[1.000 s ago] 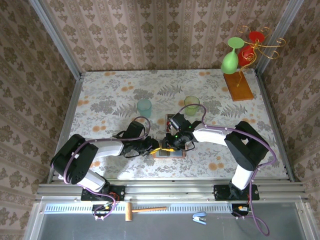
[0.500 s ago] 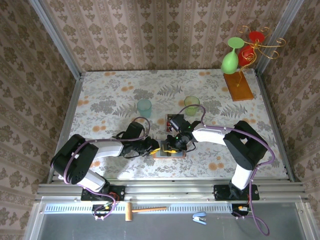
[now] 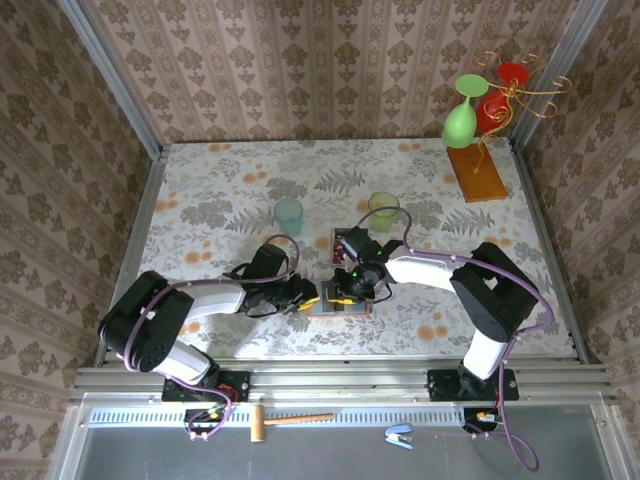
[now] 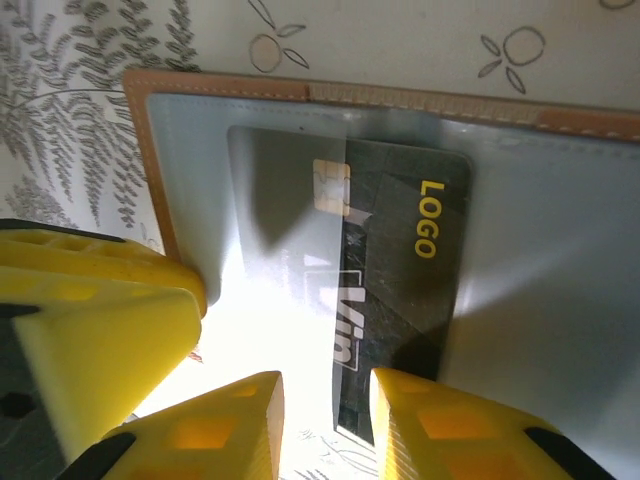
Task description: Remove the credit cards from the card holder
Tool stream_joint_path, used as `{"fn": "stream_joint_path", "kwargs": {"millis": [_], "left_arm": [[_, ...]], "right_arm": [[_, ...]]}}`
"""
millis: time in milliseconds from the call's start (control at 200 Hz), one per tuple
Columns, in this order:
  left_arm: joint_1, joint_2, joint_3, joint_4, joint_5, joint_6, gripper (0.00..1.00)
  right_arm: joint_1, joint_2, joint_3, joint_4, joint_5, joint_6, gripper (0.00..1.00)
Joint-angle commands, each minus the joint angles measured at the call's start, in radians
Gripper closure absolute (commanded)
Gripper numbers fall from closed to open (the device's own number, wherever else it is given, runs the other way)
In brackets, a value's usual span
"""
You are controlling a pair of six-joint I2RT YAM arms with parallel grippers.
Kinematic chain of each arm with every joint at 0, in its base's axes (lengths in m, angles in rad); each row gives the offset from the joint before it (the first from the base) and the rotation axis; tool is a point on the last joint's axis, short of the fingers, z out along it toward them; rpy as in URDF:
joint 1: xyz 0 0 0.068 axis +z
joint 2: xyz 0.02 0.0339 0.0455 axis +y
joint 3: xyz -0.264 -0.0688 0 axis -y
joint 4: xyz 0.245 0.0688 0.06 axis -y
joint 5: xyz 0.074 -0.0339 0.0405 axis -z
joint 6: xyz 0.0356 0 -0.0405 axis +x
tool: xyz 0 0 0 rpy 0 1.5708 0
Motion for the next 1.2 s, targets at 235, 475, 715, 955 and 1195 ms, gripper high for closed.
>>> {"fn": "stream_joint_path", "kwargs": {"millis": [235,475,715,955,1195], "left_arm": [[0.003,0.009,0.115,-0.104,0.005,0.054,0.78],[-0.004,0.051,0.142,-0.103,0.015,0.067,0.83],[-0.007,0.100,0.126,-0.063,0.017,0.061,0.87],[-0.010,0.117,0.108,-0.038,0.017,0.049,0.85],[-0.009,0.118,0.100,-0.044,0.012,0.050,0.84]], "right_arm": [[-0.038,-0.090,-0.059,0.044,-0.008,0.031,0.72],[-0.068,-0.079,-0.099,0.097,-0.047,0.048,0.72],[-0.077,-0.060,-0.103,0.126,-0.075,0.051,0.72],[-0.083,-0.040,-0.104,0.125,-0.074,0.045,0.72],[-0.090,-0.014,-0.101,0.133,-0.079,0.041,0.72]]}}
